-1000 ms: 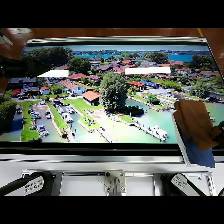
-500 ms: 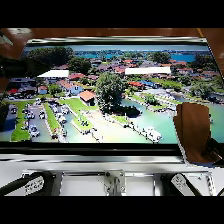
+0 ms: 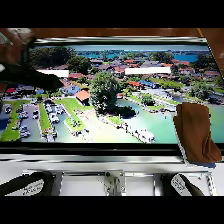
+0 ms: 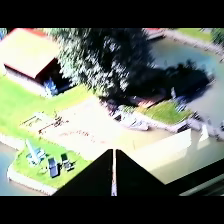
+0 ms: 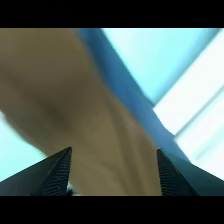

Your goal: Fold the shirts.

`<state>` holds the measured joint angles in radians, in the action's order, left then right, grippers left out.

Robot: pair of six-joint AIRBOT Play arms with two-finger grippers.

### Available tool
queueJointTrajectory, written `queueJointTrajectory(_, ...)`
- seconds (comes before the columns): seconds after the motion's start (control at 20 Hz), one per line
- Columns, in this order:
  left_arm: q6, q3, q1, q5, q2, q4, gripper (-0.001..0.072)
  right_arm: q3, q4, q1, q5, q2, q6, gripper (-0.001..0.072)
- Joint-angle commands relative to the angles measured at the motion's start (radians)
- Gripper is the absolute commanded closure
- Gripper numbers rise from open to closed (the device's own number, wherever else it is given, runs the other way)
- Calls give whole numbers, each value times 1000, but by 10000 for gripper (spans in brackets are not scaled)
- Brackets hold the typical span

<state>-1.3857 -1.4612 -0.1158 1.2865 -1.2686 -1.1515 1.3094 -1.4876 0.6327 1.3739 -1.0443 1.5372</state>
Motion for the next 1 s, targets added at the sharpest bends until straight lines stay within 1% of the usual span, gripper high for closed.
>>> queueJointTrajectory(0.0,-136,0,-192,108,-63,-307,365,62,183,-273,-127,-14,-23,45)
queueJointTrajectory(0.05,-153,0,-229,114,-88,-307,84,51,114,-364,-76,-51,-8,44)
queueJointTrajectory(0.1,-171,0,-253,114,-108,-307,49,48,58,-426,-9,-92,7,44)
queueJointTrajectory(0.2,-173,0,-283,113,-127,-307,49,48,5,-510,97,-170,22,46)
queueJointTrajectory(0.25,-172,0,-292,111,-126,-307,49,48,-4,-542,114,-198,22,47)
queueJointTrajectory(0.4,-172,0,-288,109,-127,-307,49,48,-10,-608,114,-246,22,47)
queueJointTrajectory(0.55,-172,0,-288,109,-128,-307,49,48,5,-642,109,-250,23,47)
queueJointTrajectory(0.8,-171,0,-288,30,-129,-307,49,48,13,-642,109,-250,23,47)
queueJointTrajectory(0.95,-171,0,-288,26,-129,-308,49,48,13,-642,109,-250,23,47)
